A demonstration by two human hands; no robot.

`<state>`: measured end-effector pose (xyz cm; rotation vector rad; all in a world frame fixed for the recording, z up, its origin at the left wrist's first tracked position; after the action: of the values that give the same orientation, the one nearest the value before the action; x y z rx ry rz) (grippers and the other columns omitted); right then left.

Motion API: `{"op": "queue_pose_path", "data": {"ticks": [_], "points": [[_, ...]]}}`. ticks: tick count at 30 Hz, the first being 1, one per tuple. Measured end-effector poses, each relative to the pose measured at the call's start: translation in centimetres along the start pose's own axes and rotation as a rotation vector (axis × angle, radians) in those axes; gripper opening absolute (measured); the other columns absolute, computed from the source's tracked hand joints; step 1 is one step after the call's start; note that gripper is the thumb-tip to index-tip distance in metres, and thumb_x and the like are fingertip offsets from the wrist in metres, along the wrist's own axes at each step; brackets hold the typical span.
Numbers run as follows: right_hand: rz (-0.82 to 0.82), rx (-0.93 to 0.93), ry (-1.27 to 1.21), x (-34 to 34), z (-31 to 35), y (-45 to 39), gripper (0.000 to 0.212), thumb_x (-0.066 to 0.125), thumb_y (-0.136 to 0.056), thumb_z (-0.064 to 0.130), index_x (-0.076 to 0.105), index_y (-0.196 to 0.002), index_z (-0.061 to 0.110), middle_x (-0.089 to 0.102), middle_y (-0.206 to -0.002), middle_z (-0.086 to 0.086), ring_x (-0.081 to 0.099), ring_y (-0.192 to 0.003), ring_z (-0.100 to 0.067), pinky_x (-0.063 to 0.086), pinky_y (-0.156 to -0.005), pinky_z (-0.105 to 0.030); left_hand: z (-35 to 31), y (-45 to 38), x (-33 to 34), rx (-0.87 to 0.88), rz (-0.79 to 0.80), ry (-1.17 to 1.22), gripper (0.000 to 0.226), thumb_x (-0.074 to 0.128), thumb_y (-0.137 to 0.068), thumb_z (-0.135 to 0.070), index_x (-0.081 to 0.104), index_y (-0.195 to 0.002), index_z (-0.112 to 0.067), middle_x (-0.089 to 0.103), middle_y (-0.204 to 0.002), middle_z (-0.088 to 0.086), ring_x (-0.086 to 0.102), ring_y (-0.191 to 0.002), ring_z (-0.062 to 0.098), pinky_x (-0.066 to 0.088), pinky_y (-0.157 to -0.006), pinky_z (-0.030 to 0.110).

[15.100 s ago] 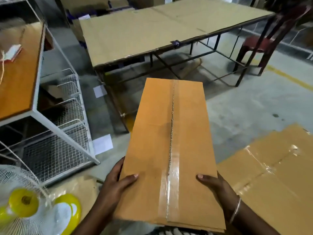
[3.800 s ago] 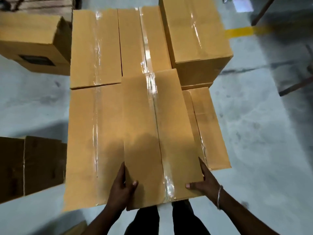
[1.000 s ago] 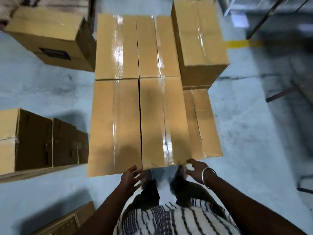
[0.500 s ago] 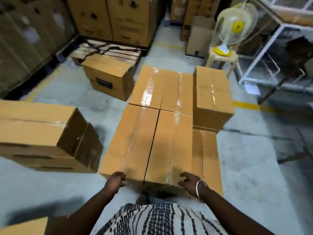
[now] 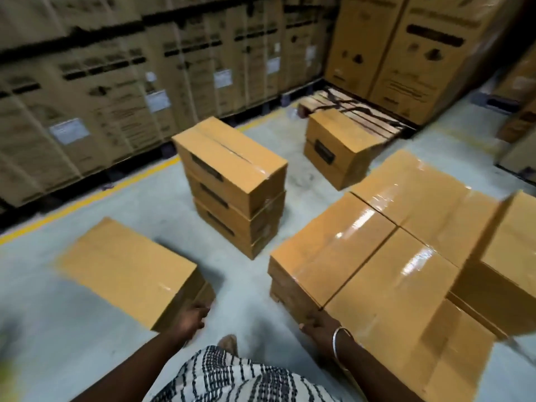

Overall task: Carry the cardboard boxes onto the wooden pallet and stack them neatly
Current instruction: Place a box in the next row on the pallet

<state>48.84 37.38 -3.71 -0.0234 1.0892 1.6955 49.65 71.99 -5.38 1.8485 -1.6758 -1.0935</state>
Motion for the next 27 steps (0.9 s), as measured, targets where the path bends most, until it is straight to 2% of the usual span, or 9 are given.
{"op": "queue_pose_path", "data": {"ticks": [3,4,6,8,11,15,20,24,27], "points": [[0.091,-0.028,0.049,4.2,4.2,-2.4,0.061,0.078,-0.071,0.053,0.060,-0.121,0.022,0.061,-0.116,-0.003,0.058,-0.103,-0.018,0.042,-0.092,-0.024,2.7,-0.8,-5.8,-0.056,-0.085,0.096,0.013,0.049,-0.097,0.000,0.055,-0.091,-0.009,0.054,-0.074,0.009,0.052,-0.051,0.015,0.037,-0.039,0.019],[0.126,-0.036,0.068,5.8,5.4,-3.7,0.072,0.078,-0.060,0.066,0.060,-0.118,0.028,0.062,-0.119,-0.006,0.059,-0.105,-0.021,0.044,-0.094,-0.027,3.7,-1.0,-7.6,-0.079,-0.107,0.131,0.010,0.048,-0.097,0.001,0.056,-0.094,-0.006,0.056,-0.075,0.013,0.054,-0.050,0.018,0.034,-0.040,0.020],[0.180,-0.043,0.131,8.4,8.9,-5.3,0.061,0.072,-0.048,0.081,0.059,-0.101,0.054,0.060,-0.120,-0.007,0.061,-0.108,-0.024,0.046,-0.090,-0.026,5.6,-2.0,-10.8,-0.108,-0.132,0.152,0.011,0.052,-0.097,-0.010,0.059,-0.103,-0.006,0.064,-0.092,0.021,0.058,-0.067,0.023,0.031,-0.052,0.025],[0.202,-0.031,0.160,10.7,11.6,-7.1,0.041,0.076,-0.053,0.075,0.060,-0.088,0.061,0.060,-0.117,-0.009,0.061,-0.102,-0.022,0.048,-0.086,-0.023,7.2,-2.9,-13.3,-0.132,-0.131,0.193,0.015,0.054,-0.097,-0.016,0.061,-0.107,-0.007,0.063,-0.102,0.020,0.058,-0.078,0.025,0.031,-0.055,0.027],[0.237,-0.039,0.240,15.0,16.4,-10.2,0.029,0.075,-0.081,0.042,0.059,-0.104,0.037,0.063,-0.115,-0.010,0.061,-0.102,-0.021,0.048,-0.095,-0.031,8.7,-4.9,-17.9,-0.148,-0.162,0.206,0.015,0.056,-0.097,-0.016,0.059,-0.109,-0.008,0.061,-0.107,0.014,0.058,-0.089,0.026,0.034,-0.052,0.026],[0.329,-0.037,0.357,20.4,22.2,-13.3,0.042,0.067,-0.087,0.045,0.060,-0.124,0.026,0.063,-0.113,-0.004,0.060,-0.103,-0.018,0.047,-0.092,-0.026,10.4,-7.8,-23.2,-0.194,-0.186,0.239,0.021,0.054,-0.099,-0.025,0.059,-0.112,-0.009,0.063,-0.107,0.011,0.059,-0.084,0.024,0.027,-0.050,0.025],[0.418,-0.049,0.396,24.9,28.7,-16.2,0.039,0.068,-0.087,0.043,0.061,-0.121,0.026,0.062,-0.108,-0.002,0.057,-0.096,-0.016,0.045,-0.087,-0.023,12.1,-10.8,-27.6,-0.280,-0.267,0.334,0.021,0.057,-0.096,-0.020,0.061,-0.113,-0.008,0.066,-0.107,0.015,0.058,-0.080,0.025,0.032,-0.051,0.027],[0.460,-0.067,0.441,27.6,29.4,-23.3,0.060,0.075,-0.052,0.068,0.067,-0.098,0.030,0.068,-0.100,0.001,0.062,-0.092,-0.018,0.053,-0.089,-0.034,13.4,-13.0,-27.9,-0.364,-0.295,0.447,0.023,0.060,-0.095,-0.016,0.061,-0.115,-0.005,0.063,-0.105,0.013,0.061,-0.090,0.028,0.039,-0.054,0.025],[0.523,-0.111,0.571,29.5,31.3,-27.8,0.040,0.067,-0.080,0.048,0.068,-0.108,0.019,0.069,-0.112,-0.002,0.062,-0.103,-0.021,0.047,-0.094,-0.030,14.3,-14.3,-27.4,-0.446,-0.339,0.493,0.025,0.060,-0.094,-0.018,0.062,-0.116,-0.005,0.063,-0.097,0.008,0.060,-0.084,0.026,0.033,-0.048,0.022]]}}
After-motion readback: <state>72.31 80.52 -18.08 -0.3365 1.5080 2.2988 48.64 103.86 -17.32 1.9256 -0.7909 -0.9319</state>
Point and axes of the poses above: each hand's wrist, its own y-axis away from the middle knuckle, its own x-axis out of the palm, z = x × y, the point moved 10 cm from there along -y, towards the middle knuckle
